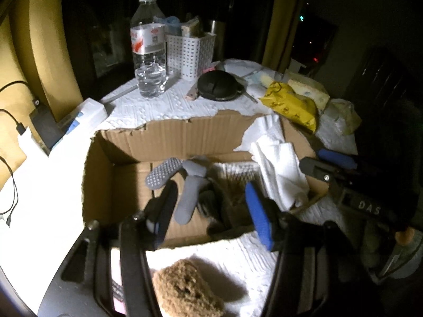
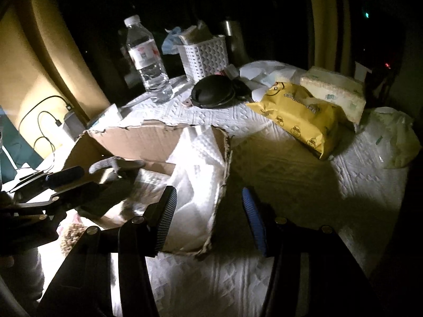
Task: Organize soft objects
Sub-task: 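Lower the sock into the box and open the left tool while the right releases the towel, then move both tools back toward the pink plush and brown plush on the table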
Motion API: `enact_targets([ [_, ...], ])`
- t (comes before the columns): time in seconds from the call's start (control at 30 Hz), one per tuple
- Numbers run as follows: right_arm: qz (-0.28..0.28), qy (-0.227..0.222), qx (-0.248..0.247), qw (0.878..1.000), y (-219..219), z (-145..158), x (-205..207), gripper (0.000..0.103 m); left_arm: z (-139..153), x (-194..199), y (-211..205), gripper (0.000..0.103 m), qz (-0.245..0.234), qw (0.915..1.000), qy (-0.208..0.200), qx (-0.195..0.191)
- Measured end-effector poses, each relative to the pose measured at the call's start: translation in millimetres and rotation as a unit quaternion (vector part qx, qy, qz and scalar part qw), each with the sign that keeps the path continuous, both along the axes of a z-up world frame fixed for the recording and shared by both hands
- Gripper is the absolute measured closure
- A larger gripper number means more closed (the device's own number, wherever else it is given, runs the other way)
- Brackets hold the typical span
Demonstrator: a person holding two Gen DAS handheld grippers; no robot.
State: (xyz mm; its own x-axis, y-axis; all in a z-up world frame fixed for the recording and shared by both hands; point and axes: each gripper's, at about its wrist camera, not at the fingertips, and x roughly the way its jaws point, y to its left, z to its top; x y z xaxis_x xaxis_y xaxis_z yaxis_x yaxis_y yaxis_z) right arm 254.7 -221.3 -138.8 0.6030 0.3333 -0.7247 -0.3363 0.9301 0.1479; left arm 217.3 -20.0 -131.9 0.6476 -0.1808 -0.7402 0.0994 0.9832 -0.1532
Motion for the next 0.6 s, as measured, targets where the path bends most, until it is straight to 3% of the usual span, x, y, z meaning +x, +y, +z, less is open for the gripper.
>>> enact_targets([
  [0.6, 0.018, -0.020, 0.006, 1.000, 18, 27, -56, 0.048, 22, -54, 16, 0.047, 0.015, 0.9997, -0.019, -0.009],
])
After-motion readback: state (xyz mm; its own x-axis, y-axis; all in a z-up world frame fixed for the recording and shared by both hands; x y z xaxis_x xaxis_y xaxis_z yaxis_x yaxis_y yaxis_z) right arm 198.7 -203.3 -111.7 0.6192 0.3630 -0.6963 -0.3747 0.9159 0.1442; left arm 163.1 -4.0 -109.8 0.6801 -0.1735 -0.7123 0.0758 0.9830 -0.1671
